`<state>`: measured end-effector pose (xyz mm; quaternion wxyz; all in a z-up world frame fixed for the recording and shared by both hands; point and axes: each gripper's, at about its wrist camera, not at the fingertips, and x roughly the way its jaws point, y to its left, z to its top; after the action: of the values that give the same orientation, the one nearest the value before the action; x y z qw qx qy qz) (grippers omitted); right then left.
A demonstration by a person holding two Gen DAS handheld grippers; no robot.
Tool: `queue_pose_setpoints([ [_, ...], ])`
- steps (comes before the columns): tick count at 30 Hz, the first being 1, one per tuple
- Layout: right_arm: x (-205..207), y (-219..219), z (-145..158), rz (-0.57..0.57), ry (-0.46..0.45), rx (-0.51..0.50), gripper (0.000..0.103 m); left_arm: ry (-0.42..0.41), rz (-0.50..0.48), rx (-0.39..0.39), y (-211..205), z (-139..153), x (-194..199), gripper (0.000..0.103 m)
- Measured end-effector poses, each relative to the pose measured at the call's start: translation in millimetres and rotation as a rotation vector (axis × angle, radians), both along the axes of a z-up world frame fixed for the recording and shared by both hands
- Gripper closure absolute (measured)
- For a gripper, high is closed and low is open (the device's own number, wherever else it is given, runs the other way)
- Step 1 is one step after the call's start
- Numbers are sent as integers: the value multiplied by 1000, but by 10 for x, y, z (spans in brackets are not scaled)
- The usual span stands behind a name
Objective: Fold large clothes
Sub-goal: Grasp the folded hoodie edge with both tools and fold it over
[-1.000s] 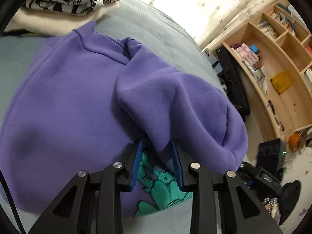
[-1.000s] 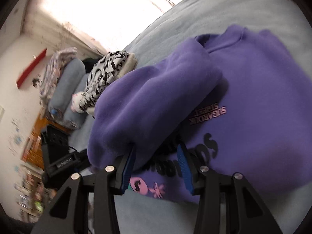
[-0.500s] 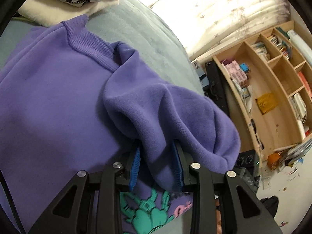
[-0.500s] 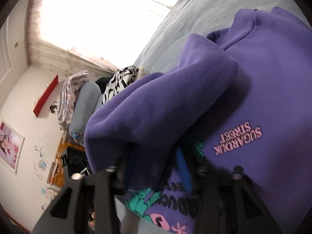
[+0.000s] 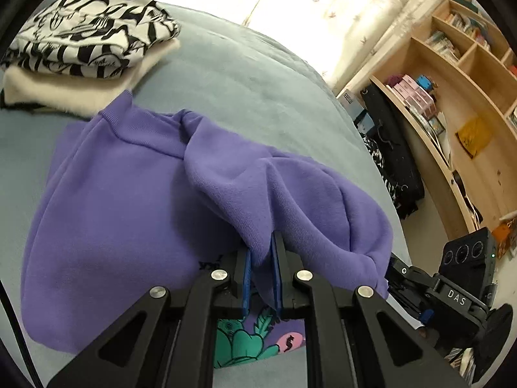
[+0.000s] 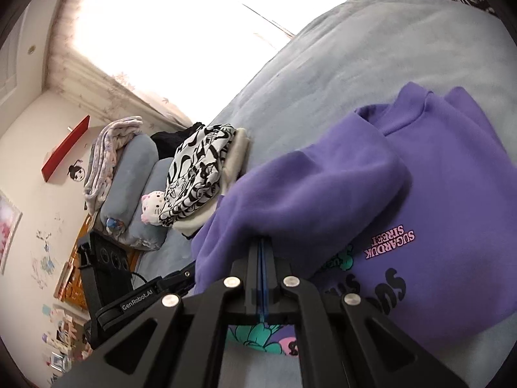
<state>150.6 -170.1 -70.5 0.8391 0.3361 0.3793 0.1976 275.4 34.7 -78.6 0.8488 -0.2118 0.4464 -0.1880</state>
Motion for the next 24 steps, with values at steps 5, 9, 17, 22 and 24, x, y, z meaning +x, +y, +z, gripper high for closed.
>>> queue_pose_setpoints([
  [5,8,-40,-79,6,30,11,103,19,-4,-12,72,-39,-1,94],
  [9,9,-149,-258,2,72,47,87,58,-13,-94,238,-214,4,92],
  [17,82,-305,-662,-28,128,130,45,82,-25,-186,349,-487,93,68],
  [22,318,-236,-819,-16,116,161,42,85,-30,-259,393,-753,221,44],
  [24,399,-199,-826,-15,97,163,39,95,-36,-310,402,-838,274,44],
])
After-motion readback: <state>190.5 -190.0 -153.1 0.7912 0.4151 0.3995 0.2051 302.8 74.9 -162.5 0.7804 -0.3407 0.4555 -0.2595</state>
